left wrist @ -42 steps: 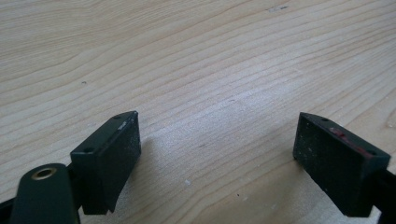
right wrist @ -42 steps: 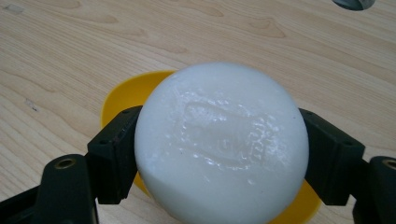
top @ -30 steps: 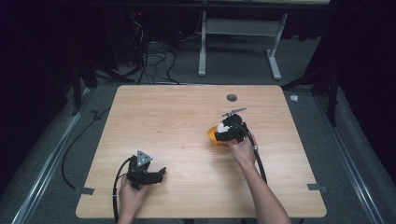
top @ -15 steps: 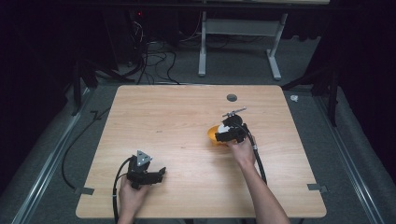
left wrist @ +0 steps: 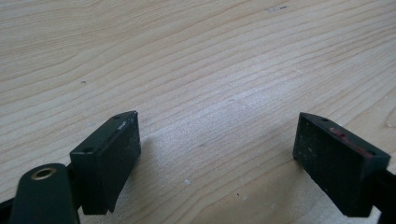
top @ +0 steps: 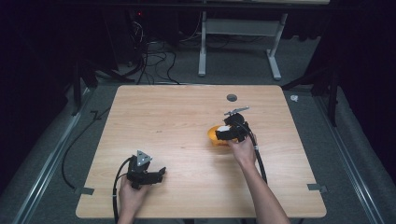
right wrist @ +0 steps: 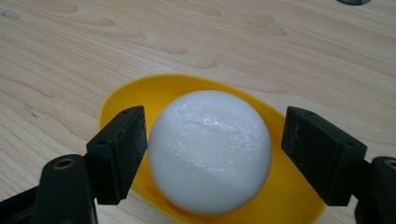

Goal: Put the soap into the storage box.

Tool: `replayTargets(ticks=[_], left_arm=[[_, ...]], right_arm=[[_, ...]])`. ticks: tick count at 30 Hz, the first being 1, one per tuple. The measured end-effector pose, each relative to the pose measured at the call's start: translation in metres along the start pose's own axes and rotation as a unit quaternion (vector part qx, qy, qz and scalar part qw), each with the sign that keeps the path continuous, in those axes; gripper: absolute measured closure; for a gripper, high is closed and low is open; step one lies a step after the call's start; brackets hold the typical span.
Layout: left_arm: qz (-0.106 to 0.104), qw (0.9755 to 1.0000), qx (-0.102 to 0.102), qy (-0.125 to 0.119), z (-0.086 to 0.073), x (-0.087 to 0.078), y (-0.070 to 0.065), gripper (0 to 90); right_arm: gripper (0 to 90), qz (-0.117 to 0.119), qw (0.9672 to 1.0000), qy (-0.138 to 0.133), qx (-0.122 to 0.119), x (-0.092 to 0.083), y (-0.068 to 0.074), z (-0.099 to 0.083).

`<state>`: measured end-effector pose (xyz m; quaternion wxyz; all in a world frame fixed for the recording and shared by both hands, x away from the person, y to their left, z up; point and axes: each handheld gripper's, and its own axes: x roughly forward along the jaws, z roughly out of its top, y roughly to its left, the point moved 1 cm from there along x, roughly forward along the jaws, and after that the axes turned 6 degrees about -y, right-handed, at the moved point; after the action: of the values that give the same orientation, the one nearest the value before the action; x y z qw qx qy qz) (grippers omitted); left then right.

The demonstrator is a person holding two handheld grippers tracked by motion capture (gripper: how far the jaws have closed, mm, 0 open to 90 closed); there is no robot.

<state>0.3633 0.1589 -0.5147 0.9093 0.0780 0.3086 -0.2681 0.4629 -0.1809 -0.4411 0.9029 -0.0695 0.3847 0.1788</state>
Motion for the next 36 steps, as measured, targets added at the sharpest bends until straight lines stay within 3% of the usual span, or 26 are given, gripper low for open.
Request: replayTargets(ticks=[5, 8, 25, 36], left_arm=[[0.000, 1.0000, 0.001, 0.001, 0.000, 0.000, 0.000, 15.4], [0.000, 1.0000, 0.002, 0.001, 0.000, 0.000, 0.000, 15.4], [0.000, 1.0000, 0.002, 0.001, 0.000, 0.000, 0.000, 15.4], [0.000, 1.0000, 0.003, 0.001, 0.000, 0.000, 0.000, 15.4]], right_arm=[[22.3, 0.004, 0.9998, -0.018, 0.004, -0.012, -0.004, 0.000], [22.8, -0.003, 0.9997, -0.024, -0.005, -0.019, -0.003, -0.001], [24.1, 0.017, 0.9974, -0.070, 0.007, -0.043, -0.013, 0.000], [26.2, 0.014, 0.9950, -0.097, 0.018, -0.061, -0.021, -0.011]])
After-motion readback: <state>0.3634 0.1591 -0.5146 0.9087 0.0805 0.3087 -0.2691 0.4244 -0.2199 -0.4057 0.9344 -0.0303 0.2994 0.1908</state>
